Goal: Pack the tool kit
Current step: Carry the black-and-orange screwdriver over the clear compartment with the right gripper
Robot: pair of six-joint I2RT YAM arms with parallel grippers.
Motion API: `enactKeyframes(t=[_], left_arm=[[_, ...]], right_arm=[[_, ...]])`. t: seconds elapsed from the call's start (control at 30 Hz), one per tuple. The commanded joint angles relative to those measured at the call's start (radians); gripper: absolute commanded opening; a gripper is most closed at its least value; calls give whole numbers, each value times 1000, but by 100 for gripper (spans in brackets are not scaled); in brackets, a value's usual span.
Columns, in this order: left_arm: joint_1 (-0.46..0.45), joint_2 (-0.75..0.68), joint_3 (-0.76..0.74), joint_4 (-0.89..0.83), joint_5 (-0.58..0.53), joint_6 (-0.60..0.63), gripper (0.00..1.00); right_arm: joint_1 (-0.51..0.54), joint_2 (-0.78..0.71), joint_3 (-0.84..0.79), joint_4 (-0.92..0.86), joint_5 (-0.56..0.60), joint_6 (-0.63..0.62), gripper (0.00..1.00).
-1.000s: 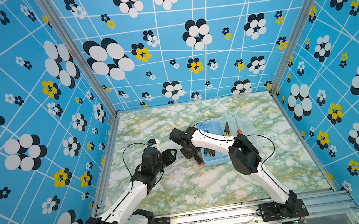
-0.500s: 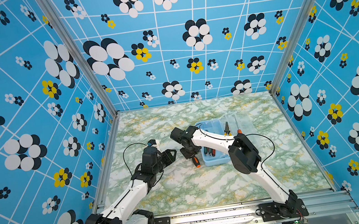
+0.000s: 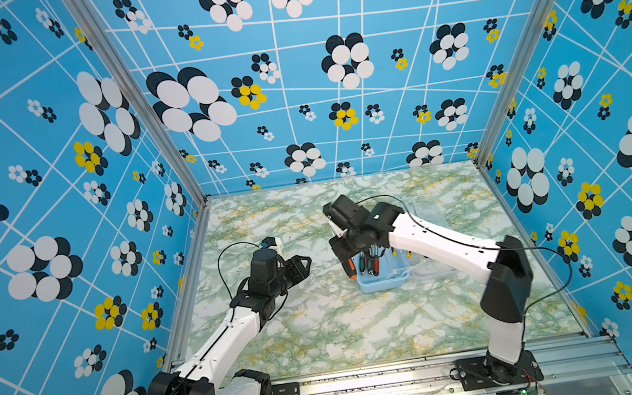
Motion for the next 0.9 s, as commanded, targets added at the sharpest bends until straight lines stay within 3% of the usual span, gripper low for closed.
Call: enactKeyframes(t=[0.0,0.2,0.27,0.43,0.87], left_arm=[[-35,49,62,-2,12,18,50],[-132,182,180,4,-11,40,49],[-152,234,216,15,-8,43,49],[-179,340,278,47,1,38,49],[-205,470,403,41,13,41,48]], right_arm=[[-78,-104,-93,-30,105,-9,0],[-278,-326,-291,-34,163,-27,0],[-337,-372,-335,-44,220,-45,0],[-455,-422,-436,-2,237,-79,0],[-510,-304,-492,128,339,-233,0]])
